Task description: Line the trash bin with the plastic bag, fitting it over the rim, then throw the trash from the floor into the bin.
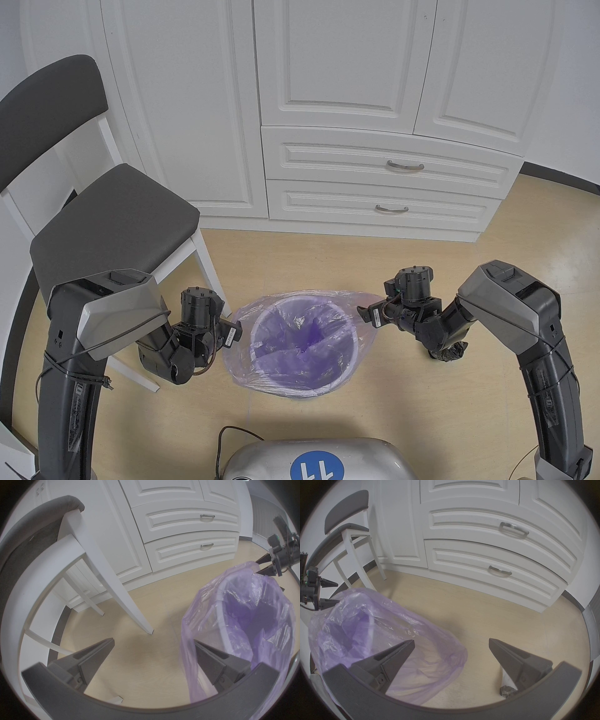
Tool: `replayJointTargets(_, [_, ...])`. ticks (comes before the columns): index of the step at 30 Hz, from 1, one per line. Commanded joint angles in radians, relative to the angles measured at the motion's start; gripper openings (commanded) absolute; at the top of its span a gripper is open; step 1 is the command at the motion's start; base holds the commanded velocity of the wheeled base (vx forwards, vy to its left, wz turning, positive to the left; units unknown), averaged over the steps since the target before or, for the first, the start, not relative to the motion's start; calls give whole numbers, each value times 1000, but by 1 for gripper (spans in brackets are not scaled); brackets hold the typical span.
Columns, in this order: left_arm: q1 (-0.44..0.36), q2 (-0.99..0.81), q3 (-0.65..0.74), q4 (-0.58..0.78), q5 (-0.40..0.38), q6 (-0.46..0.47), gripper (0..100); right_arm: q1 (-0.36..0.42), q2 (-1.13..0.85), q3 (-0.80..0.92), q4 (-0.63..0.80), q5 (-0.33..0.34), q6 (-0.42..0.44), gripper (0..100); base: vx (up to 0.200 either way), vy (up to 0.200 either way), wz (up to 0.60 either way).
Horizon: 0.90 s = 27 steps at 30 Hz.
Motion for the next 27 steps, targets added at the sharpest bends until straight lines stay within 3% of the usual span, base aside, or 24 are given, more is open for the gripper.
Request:
replayJointTargets(1, [-7,-27,33,-7,-6,4,100,1,-67,48,-6,-1,-6,100,0,0,0])
replayJointTargets(7, [-10,-44,73,-7,-9,17,100,1,-70,41,-7,-3,-4,100,0,0,0])
replayJointTargets(21, [18,-4,35,10,-9,20,100,-39,165,-215,7,-20,2,100,0,0,0])
replayJointTargets(27, [18,31,27,10,-7,24,100,-44,191,-235,13,-28,0,100,0,0,0])
